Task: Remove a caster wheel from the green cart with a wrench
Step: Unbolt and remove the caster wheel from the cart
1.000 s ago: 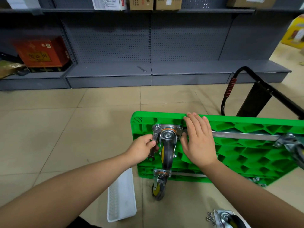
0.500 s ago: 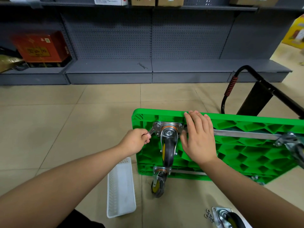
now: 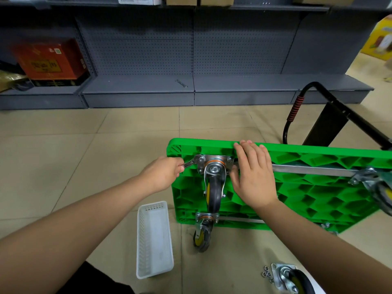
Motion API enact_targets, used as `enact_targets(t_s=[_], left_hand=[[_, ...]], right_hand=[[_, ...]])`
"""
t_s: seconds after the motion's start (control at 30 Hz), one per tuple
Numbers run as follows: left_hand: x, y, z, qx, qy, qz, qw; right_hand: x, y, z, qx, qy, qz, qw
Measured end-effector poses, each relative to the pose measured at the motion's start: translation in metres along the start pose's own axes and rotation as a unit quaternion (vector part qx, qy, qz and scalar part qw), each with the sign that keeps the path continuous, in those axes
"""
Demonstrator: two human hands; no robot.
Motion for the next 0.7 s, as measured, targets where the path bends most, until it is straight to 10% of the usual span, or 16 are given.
enact_targets(t_s=[0.4, 0.7], left_hand=[[0.049, -0.02, -0.018, -0.047, 0.206, -0.115, 0.971], [0.084, -0.05, -0.081, -0.154, 0.349, -0.32, 0.867]], right_hand=[[0.0, 0.0, 0.0, -0.005, 0.0, -0.001, 1.0], [0.0, 0.001, 0.001, -0.021, -0.002, -0.001, 1.0]])
Point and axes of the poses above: each hand's wrist, its own y-axis towards the middle knuckle, its own x-axis out of the back of the hand, z = x × y, the point moved 9 cm from there along y, towards the middle knuckle, and after that the axes turned 14 degrees about x, right-handed, at the moved point
